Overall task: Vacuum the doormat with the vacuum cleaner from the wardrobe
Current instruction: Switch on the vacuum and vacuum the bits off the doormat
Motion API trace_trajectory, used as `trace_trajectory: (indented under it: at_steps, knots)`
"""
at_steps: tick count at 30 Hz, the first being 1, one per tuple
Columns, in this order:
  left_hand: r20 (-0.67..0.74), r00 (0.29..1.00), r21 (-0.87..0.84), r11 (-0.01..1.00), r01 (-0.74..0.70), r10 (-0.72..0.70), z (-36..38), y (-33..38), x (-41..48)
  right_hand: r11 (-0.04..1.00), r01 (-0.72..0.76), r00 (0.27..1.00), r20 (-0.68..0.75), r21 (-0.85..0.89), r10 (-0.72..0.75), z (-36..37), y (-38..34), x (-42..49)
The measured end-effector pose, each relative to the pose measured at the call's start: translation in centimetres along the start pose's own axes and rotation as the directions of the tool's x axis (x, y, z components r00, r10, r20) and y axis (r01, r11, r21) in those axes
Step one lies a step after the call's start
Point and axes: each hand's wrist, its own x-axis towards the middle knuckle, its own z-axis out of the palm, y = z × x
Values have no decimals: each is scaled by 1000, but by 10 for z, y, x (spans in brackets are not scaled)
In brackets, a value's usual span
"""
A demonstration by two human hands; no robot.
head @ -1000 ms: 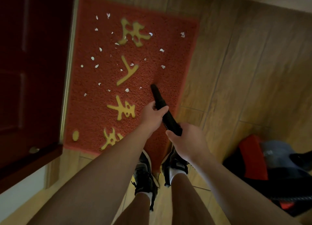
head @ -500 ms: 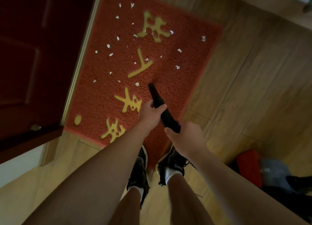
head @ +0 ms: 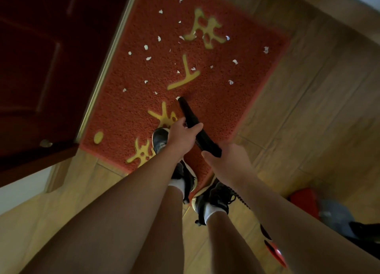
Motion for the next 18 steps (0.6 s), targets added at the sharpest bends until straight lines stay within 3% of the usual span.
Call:
trace_trajectory:
  at_steps: [18]
  knots:
    - [-30, 1000, -36, 999, 5, -6, -40, -8, 20, 995, 67, 998, 2, -69, -67, 19, -36, 18]
